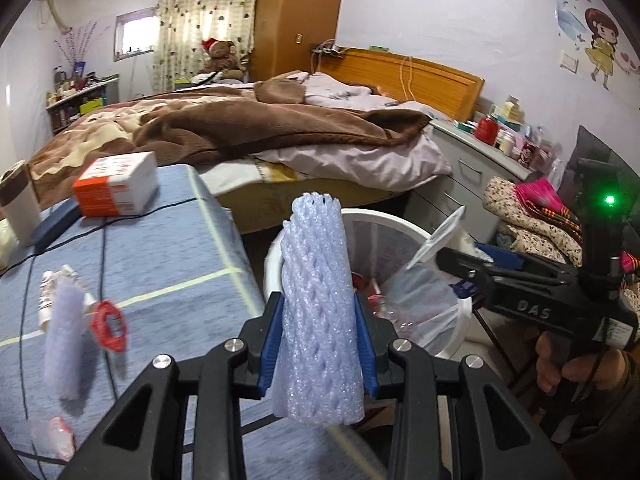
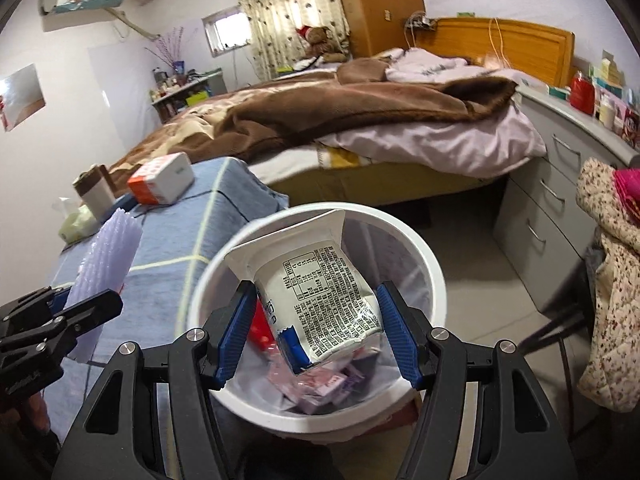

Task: Collect trash
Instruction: 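Carry the foam sleeve and yogurt cup over the wastebasket with both grippers, then open both grippers to drop the foam sleeve and yogurt cup into the wastebasket, then move the left gripper to the pink plastic cup while the right gripper approaches the red lid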

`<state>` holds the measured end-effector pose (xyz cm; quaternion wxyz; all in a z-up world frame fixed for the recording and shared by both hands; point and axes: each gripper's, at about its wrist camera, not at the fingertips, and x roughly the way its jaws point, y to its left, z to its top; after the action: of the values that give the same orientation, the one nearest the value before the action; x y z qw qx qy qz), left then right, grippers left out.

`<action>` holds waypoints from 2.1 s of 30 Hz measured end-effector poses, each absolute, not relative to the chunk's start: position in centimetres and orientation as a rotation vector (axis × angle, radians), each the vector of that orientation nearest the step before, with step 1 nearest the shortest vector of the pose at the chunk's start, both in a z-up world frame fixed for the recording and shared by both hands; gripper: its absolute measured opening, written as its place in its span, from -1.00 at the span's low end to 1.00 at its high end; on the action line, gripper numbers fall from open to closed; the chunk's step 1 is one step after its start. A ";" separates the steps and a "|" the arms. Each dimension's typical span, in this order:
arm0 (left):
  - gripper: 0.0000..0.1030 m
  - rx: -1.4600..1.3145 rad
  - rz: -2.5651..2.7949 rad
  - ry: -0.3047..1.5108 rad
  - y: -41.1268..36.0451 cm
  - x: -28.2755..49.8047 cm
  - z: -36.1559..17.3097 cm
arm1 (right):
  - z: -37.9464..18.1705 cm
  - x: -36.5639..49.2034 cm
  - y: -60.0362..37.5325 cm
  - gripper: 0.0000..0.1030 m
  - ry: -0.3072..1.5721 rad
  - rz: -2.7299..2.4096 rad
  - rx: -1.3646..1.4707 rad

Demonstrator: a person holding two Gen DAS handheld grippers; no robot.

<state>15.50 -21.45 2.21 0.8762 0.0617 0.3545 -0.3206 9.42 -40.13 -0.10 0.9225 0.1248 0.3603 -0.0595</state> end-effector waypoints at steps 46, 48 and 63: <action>0.20 0.107 -0.617 0.767 -19.5 16.3 1.4 | -0.1 9.7 -40.5 0.34 0.761 -0.089 0.325; 0.20 0.095 -0.597 0.750 -18.4 16.0 1.6 | 0.1 9.7 -39.7 0.34 0.750 -0.081 0.308; 0.23 0.011 -0.418 0.703 -8.2 14.7 1.6 | 0.2 10.6 -32.2 0.34 0.738 0.044 0.215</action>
<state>14.73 -8.21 1.57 0.9175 0.0054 0.3416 -0.2034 10.60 -32.22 0.23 0.9267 0.1050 0.3601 0.0214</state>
